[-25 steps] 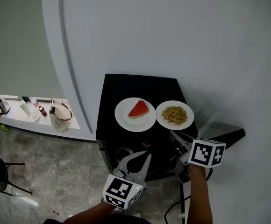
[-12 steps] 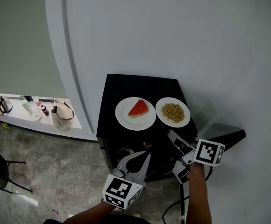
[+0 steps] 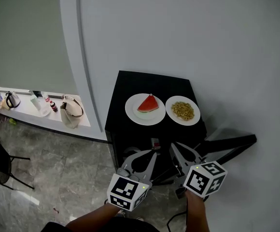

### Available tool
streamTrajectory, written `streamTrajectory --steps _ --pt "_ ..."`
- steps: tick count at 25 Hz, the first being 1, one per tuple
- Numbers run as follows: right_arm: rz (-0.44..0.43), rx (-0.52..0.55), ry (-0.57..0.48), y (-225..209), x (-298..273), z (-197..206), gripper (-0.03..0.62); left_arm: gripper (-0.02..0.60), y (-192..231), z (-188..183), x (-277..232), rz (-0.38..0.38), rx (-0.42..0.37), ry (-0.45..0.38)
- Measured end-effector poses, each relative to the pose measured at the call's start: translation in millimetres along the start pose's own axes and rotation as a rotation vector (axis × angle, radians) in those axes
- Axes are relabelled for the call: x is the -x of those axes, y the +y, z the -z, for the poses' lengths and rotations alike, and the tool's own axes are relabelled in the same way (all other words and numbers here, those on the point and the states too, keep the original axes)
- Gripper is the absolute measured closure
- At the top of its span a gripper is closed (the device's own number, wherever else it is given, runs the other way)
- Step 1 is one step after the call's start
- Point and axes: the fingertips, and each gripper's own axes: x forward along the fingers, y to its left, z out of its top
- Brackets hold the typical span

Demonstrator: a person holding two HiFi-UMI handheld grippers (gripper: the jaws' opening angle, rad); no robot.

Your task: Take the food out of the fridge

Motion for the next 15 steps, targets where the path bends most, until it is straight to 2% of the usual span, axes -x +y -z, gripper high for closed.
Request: streamTrajectory --steps 7,15 --pt "0.028 0.165 -0.003 23.2 23.7 33.1 0.593 0.595 -10.2 14.5 20.2 -0.085 -0.03 0.032" --pt "0.006 0.239 0.009 48.6 43.3 71.2 0.592 0.594 -28.7 37.2 49.1 -0.167 -0.05 0.08"
